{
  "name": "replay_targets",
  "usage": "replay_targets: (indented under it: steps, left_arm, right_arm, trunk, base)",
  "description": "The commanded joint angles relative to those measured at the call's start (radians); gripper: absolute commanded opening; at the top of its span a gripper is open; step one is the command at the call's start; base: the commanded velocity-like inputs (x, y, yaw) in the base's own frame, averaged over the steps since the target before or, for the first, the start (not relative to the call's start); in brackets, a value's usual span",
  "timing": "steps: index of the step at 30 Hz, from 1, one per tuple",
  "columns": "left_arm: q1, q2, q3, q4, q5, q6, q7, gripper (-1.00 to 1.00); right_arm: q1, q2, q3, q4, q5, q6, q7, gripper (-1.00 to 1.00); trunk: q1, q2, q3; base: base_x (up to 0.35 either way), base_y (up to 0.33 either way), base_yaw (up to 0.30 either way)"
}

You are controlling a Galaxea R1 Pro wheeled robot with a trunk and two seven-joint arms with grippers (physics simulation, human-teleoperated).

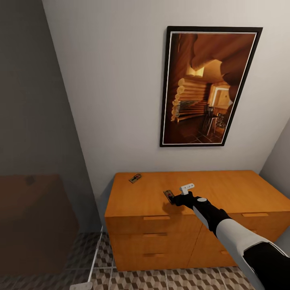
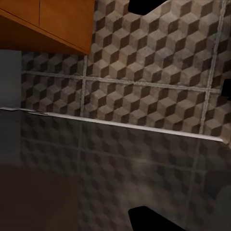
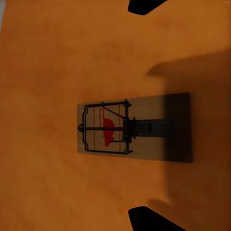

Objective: Take the four mousetraps from the cabinet in the bathroom and place them on the bathroom floor. Make sure all four end up on the same floor surface, and ensure that at least two of them are either under or directly next to the same bathroom sink.

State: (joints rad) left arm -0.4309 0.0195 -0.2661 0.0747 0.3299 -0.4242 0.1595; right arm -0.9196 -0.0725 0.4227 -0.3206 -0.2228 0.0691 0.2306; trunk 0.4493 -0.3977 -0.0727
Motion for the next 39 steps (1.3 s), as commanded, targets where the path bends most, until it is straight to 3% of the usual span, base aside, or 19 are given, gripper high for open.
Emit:
replay_targets:
  steps: [1,26,39]
  left_arm:
    - [-0.002,0.0,-0.008,0.004,0.005,-0.005,0.002,1.0]
    - [-0.002,-0.001,-0.009,0.004,0.005,-0.005,0.002,1.0]
    - [-0.002,0.0,-0.009,0.004,0.005,-0.005,0.003,1.0]
  right_arm:
    - [-0.001,-0.001,0.005,-0.002,-0.01,0.006,0.001,1.0]
    - [-0.001,-0.002,0.005,0.001,-0.01,-0.032,0.01,1.0]
    - [-0.001,-0.002,0.005,0.002,-0.01,-0.032,0.01,1.0]
  trunk:
    - [0.001,-0.002,-0.002]
    - [0.001,-0.002,-0.003]
    - [0.001,-0.002,-0.02]
  base:
    - [0.0,0.0,0.0]
    - [0.0,0.0,0.0]
    - [0.0,0.0,0.0]
